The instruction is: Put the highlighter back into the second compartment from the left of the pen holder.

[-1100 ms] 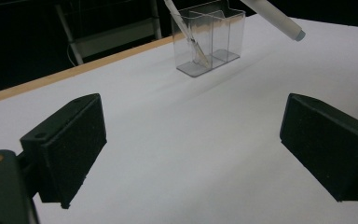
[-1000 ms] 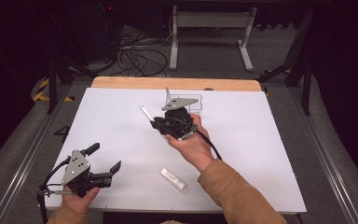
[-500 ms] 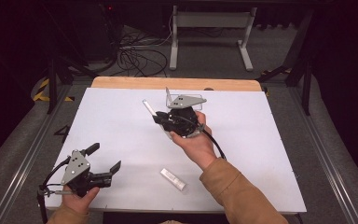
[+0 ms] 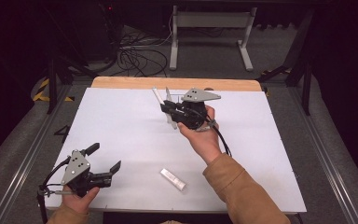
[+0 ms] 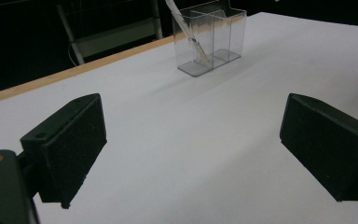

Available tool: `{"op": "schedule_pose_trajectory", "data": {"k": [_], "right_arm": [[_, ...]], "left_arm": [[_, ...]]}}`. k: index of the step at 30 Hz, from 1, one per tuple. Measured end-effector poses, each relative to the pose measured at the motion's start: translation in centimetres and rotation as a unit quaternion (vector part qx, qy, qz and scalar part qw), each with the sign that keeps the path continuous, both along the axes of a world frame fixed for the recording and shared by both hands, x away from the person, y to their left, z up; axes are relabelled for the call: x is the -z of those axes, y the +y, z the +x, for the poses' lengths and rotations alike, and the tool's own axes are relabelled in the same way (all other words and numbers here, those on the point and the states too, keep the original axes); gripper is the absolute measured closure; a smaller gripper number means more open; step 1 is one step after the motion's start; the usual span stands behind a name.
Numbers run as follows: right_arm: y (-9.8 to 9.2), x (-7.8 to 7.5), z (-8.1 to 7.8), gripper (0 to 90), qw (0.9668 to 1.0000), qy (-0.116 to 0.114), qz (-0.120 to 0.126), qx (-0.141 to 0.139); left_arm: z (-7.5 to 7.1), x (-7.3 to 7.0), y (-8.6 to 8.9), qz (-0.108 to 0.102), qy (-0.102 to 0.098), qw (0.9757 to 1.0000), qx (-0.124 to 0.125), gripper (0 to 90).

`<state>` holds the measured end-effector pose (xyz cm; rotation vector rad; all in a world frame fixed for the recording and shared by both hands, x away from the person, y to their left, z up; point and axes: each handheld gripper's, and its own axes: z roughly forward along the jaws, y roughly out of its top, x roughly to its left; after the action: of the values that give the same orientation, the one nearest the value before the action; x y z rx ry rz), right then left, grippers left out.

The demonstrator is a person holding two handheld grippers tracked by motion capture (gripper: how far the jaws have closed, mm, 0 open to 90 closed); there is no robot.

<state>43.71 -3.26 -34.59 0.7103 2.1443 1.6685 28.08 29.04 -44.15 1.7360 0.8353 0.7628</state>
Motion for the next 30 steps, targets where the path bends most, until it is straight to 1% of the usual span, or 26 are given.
{"op": "schedule_pose_trajectory", "data": {"k": [3, 8, 14, 18, 22, 26, 27, 30], "right_arm": [[-0.5, 0.0, 0.4, 79.0, 0.9999, -0.007, 0.009, 0.008], [-1.3, -0.2, 1.1, 79.0, 0.9992, -0.024, 0.024, 0.022], [-2.0, -0.1, 2.1, 79.0, 0.9980, -0.039, 0.029, 0.041], [-2.4, 0.1, 2.8, 79.0, 0.9972, -0.043, 0.032, 0.052], [-2.7, 0.4, 3.6, 79.0, 0.9962, -0.045, 0.041, 0.062], [-2.8, 0.8, 4.3, 79.0, 0.9953, -0.057, 0.036, 0.070], [-2.8, 0.9, 4.5, 79.0, 0.9950, -0.059, 0.039, 0.071], [-2.9, 1.3, 5.1, 78.9, 0.9943, -0.058, 0.039, 0.080]], "left_arm": [[0.0, 0.0, 0.0, 0.001, 0.000, 1.0000, 0.000, 7.7], [0.0, 0.0, 0.0, 0.000, 0.000, 1.0000, 0.000, 7.7], [0.0, 0.0, 0.0, 0.001, 0.000, 1.0000, 0.000, 7.7], [0.0, 0.0, 0.0, 0.001, 0.000, 1.0000, 0.000, 7.7], [0.0, 0.0, 0.0, 0.001, 0.001, 1.0000, 0.000, 7.7], [0.0, 0.0, 0.0, 0.001, 0.001, 1.0000, 0.000, 7.7], [0.0, 0.0, 0.0, 0.001, 0.001, 1.0000, 0.000, 7.7], [0.0, 0.0, 0.0, 0.001, 0.000, 1.0000, 0.000, 7.7]]}}
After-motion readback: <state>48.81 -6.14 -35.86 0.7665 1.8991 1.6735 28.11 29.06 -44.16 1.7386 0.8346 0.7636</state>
